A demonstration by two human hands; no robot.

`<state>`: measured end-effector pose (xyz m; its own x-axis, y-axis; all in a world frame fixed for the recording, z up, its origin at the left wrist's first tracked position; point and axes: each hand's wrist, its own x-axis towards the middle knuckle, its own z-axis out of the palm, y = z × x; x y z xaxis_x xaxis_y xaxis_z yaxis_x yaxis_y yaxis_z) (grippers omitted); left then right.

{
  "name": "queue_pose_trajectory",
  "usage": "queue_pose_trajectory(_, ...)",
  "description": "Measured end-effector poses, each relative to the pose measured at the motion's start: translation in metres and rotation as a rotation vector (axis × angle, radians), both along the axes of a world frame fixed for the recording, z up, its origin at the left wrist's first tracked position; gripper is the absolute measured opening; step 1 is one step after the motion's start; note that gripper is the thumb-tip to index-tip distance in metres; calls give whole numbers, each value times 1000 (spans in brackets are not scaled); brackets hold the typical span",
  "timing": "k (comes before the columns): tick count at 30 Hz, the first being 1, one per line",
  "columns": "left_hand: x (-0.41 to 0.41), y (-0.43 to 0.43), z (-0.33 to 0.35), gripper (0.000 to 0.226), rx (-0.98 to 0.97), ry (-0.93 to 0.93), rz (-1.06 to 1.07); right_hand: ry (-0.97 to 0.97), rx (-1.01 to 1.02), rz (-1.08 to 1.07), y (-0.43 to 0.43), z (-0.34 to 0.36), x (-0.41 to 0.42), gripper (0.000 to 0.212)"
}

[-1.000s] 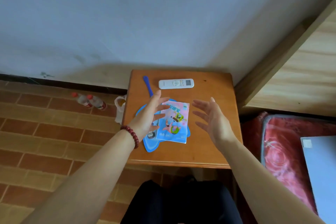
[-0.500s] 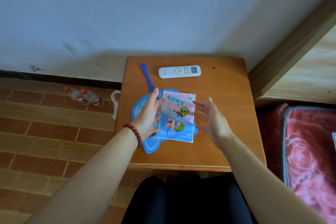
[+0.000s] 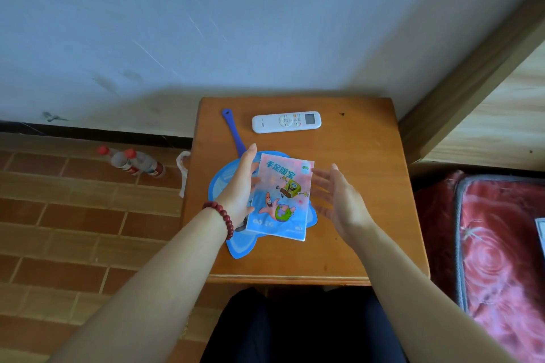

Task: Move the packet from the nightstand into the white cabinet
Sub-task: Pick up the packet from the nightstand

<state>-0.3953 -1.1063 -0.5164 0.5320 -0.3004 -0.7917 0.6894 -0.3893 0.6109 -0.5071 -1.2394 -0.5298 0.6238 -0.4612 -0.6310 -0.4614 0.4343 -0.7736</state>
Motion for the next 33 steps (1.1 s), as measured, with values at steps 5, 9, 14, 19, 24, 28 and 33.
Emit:
queue_pose_trajectory(5, 2, -3, -2, 61, 24, -2, 22, 10, -8, 6, -1, 0, -1, 38)
queue_pose_trajectory(9, 4, -7, -1, 58, 49, 3, 6, -4, 12, -9, -2, -3, -1, 33)
queue_pose_trajectory(14, 3, -10, 0, 58, 15, 29, -25, -24, -8, 48, -3, -8, 1, 21)
queue_pose_trajectory(19, 4, -9, 2, 60, 26, 13, -70, -27, 9, 112, -3, -11, 1, 23)
queue_pose_trajectory(24, 3, -9, 9, 71, 29, -34, -111, -66, 71, 147, -2, 3, 0, 24)
queue_pose_trajectory(28, 2, -7, 34, 69, 34, -53, -107, -123, 69, 163, -3, 30, 2, 24)
queue_pose_trajectory(33, 5, -3, 93, 67, 35, -85, -74, -165, 33, 210, -3, 92, 4, 26)
